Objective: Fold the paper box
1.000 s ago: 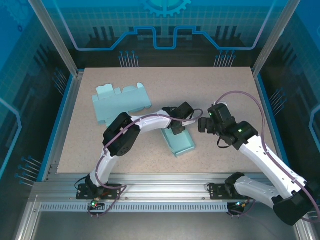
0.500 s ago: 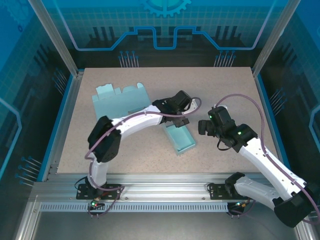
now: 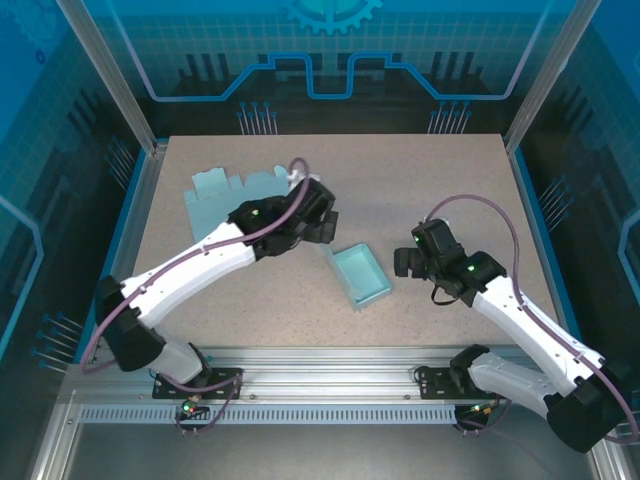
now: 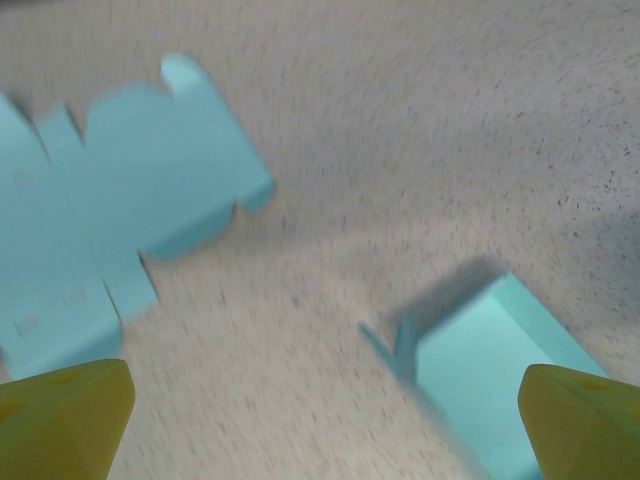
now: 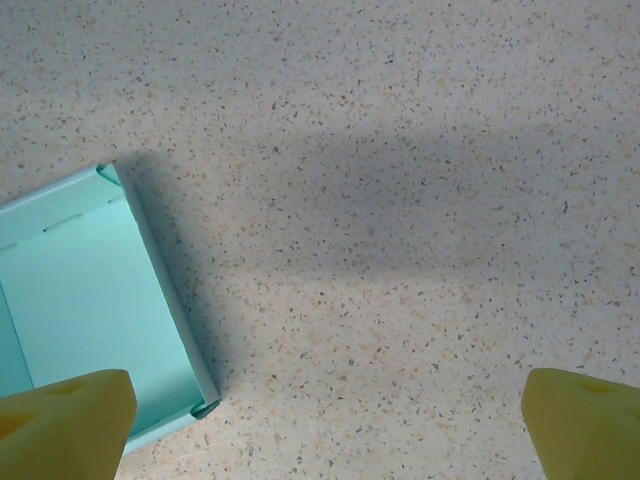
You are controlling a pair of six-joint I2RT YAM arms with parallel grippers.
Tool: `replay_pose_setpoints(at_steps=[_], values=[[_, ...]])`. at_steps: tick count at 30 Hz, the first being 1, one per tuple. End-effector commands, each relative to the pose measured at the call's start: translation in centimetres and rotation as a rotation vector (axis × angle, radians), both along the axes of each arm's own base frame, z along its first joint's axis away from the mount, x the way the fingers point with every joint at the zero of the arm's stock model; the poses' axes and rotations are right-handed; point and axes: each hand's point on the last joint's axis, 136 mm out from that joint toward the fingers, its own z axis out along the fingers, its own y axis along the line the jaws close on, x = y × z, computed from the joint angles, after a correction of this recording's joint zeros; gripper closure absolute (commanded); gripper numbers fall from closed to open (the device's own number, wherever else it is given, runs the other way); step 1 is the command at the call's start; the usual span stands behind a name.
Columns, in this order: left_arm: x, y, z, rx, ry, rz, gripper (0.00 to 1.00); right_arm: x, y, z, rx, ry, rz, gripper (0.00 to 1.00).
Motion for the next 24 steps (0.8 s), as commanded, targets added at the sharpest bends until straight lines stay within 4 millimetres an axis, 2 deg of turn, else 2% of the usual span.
replay_pose_setpoints(at_steps=[1,7,12,15,19,24], values=[[-3.1,-0.4,-5.3,-0.212,0.244,0.165,0.01,0.3,0.1,0.6,0.036,-0.033,-0.008,0.0],[-3.0,-3.1,-6.7,-0.306,0.322,0.147,0.01,-0.1,0.0,0.3,0.035,-0.027,0.001,0.0],[-3.0,-4.1,-7.5,-0.307,0.364,0.125,0.01,-0.5,-0.3,-0.3,0.037,-0.032,-0.007,0.0],[-3.0,-4.2,-6.8,-0.33,0.347,0.125,0.01,-0.4,-0.2,-0.5,0.037,-0.028,-0.002,0.0],[-3.1,-3.1,-5.1,-0.367,0.282,0.157,0.01,-0.3,-0.1,-0.7,0.027,-0.017,0.006,0.0],[-3.5,-3.9,-3.8,-0.409,0.225,0.121,0.01,-0.1,0.0,-1.0,0.024,-0.012,0.002,0.0]])
